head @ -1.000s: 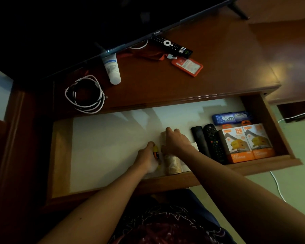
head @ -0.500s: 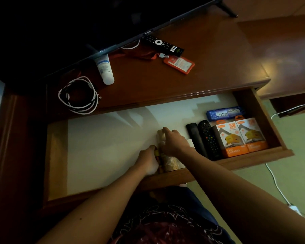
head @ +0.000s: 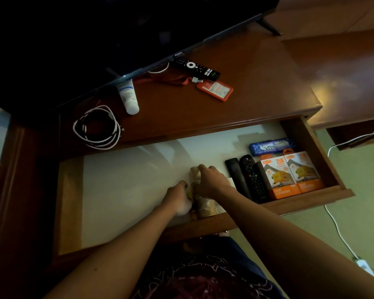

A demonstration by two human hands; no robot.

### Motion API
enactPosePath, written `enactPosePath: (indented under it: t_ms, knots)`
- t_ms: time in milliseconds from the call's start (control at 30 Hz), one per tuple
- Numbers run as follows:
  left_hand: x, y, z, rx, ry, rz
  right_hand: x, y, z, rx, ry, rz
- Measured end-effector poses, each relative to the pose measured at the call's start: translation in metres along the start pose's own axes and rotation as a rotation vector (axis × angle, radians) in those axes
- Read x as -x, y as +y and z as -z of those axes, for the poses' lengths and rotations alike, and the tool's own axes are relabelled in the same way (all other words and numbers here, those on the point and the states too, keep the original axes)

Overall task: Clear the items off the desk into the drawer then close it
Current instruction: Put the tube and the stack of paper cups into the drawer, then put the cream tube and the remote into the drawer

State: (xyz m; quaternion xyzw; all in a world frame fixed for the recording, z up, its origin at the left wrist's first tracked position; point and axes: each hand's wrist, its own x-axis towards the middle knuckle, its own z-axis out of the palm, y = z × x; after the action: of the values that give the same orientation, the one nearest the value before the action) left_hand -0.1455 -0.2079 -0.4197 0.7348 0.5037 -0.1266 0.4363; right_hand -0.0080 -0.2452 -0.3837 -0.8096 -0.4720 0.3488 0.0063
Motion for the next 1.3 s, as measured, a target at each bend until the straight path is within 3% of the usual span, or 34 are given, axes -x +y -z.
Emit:
enactPosePath:
  t_ms: [267, 467, 700, 867, 967, 1167, 1300]
  knots:
    - [0.0, -0.004, 0.033, 0.02, 0.018, -0.006, -0.005, -0.019, 0.016, 0.026, 0.031, 0.029]
    - [0.008, 0.007, 0.075, 0.015, 0.157, -0.095, -0.011, -0.048, 0.038, -0.046, 0.178, 0.086]
    - [0.013, 0.036, 0.134, 0.043, 0.415, -0.23, -0.017, -0.073, 0.073, -0.161, 0.355, 0.162]
    - [-0.007, 0.054, 0.183, 0.03, 0.68, -0.271, -0.031, -0.075, 0.106, -0.154, 0.381, 0.171]
    - [-0.024, 0.062, 0.207, -0.059, 0.755, -0.221, -0.05, -0.072, 0.127, -0.125, 0.4, 0.169]
    - [-0.059, 0.067, 0.231, -0.293, 0.743, 0.04, -0.098, -0.064, 0.167, -0.021, 0.482, 0.174]
    - [-0.074, 0.069, 0.234, -0.29, 0.761, 0.141, -0.128, -0.064, 0.192, 0.034, 0.533, 0.14]
